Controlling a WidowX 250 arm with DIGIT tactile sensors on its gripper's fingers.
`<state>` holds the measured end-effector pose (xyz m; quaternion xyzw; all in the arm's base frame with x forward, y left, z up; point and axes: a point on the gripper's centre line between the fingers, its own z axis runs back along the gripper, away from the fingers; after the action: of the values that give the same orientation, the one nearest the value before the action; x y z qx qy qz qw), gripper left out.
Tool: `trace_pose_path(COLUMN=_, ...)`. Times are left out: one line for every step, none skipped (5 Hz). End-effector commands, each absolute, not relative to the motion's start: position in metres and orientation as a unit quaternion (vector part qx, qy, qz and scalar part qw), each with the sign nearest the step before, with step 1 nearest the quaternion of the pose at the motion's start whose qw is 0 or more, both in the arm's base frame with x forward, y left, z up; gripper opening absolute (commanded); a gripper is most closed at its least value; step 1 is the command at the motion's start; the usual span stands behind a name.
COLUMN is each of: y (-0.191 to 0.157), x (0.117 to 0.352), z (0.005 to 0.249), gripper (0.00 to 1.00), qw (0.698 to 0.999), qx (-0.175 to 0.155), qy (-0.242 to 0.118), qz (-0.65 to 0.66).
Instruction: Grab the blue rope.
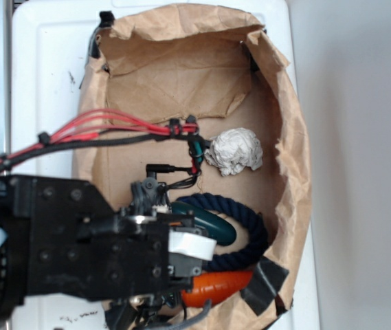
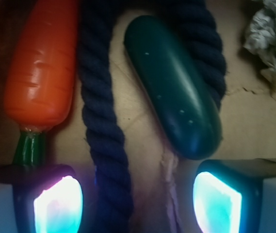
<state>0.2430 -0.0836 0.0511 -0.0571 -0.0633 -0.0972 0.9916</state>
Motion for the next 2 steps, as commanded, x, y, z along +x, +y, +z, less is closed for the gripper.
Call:
trace_pose_path(y=-0.0772, x=0.2397, z=0.0434, gripper=1.0, qw=0.983, qx=-0.089, qy=-0.019, qz=-0.158)
trace_pose_path(y=-0.0824, x=0.2407, z=0.0384, gripper=1.0, qw=0.98, qx=-0.109, qy=0.005, qz=-0.169)
